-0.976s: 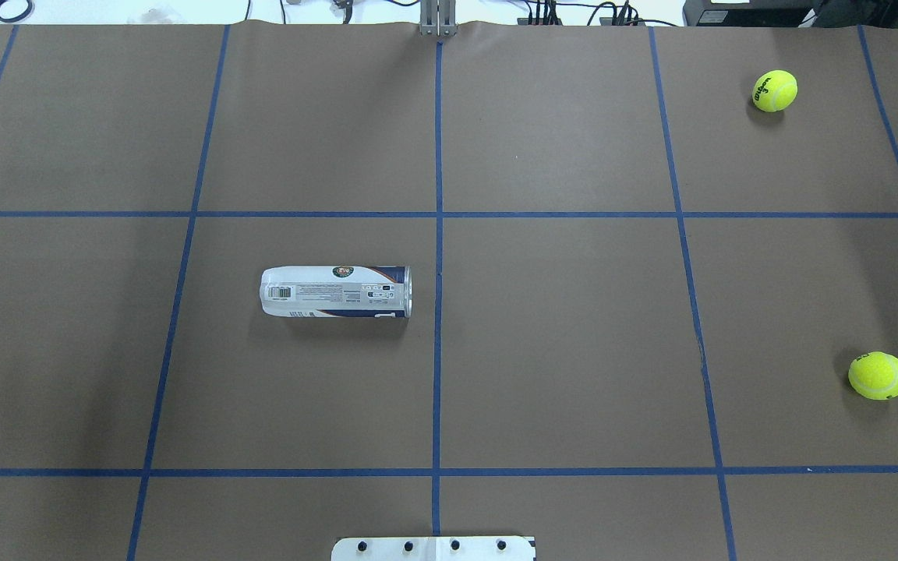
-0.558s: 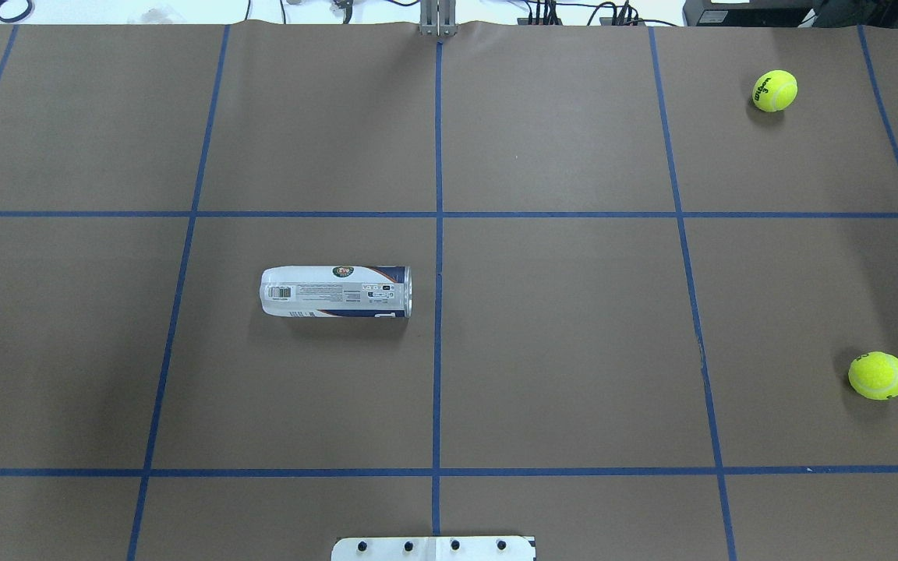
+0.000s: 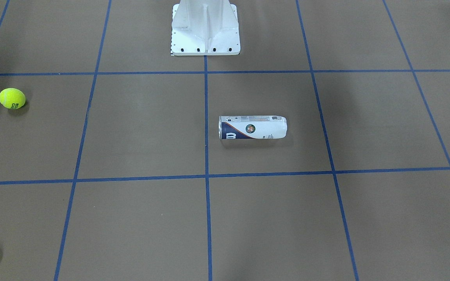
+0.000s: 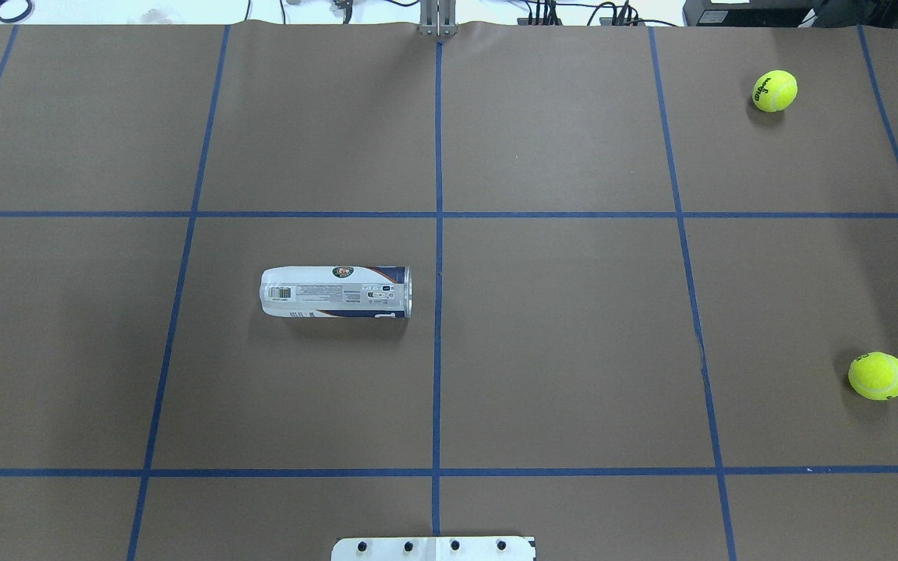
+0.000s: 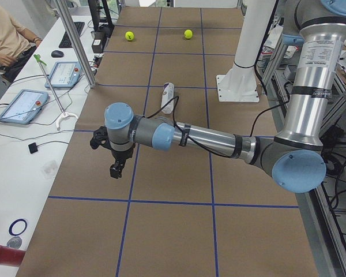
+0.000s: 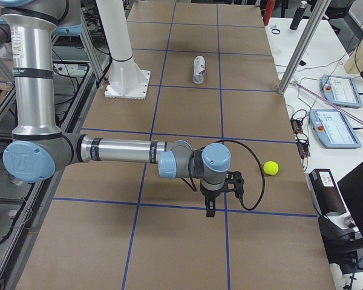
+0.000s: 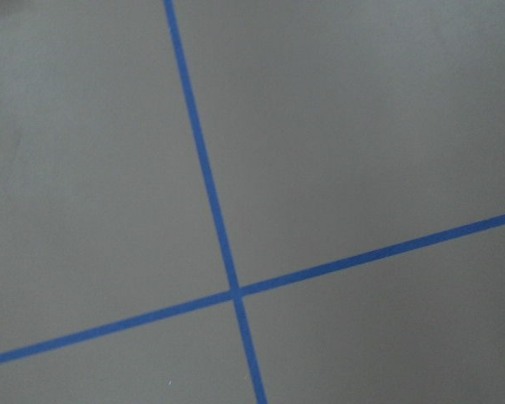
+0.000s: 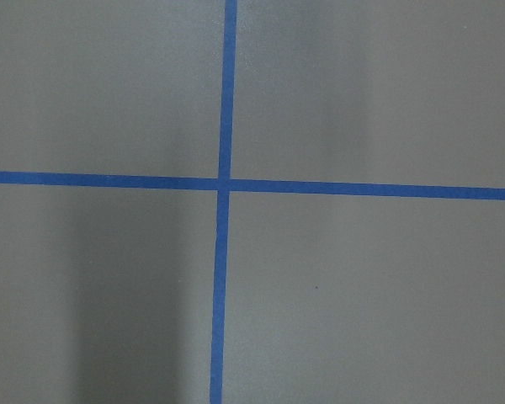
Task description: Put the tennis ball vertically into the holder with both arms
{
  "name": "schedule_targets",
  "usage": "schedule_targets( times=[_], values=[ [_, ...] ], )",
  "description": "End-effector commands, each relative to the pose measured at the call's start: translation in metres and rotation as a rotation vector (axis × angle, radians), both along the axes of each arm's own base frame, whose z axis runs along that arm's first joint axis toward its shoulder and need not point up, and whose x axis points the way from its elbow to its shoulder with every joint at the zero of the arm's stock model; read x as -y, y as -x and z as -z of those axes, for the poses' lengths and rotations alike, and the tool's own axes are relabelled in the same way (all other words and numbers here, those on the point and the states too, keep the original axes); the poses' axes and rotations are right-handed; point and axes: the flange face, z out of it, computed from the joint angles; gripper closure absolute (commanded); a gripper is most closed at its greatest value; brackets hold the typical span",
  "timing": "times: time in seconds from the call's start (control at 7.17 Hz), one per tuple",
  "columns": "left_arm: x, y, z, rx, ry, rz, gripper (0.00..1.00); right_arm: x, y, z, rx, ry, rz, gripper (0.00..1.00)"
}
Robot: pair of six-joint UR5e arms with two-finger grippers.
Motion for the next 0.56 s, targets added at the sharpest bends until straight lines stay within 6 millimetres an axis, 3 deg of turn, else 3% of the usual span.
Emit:
schedule_targets(
  times=[0.0,0.14,0.28,0.42],
  values=[
    [0.039,-0.098,0.085,0.006,-0.331,-0.203,0.01,0.0,0.0,0.0,0.002,0.005,-0.001,0.0],
    [0.055,-0.128,0.132,0.031,-0.417,-0.221,0.02,0.0,0.0,-0.001,-0.001,0.006,-0.001,0.0],
    [0.06,-0.175,0.167,0.018,-0.484,-0.284,0.03,0.0,0.0,-0.001,-0.001,0.006,-0.001,0.0],
    [0.057,-0.242,0.216,-0.006,-0.561,-0.363,0.02,0.0,0.0,-0.001,0.001,0.008,-0.001,0.0]
  ],
)
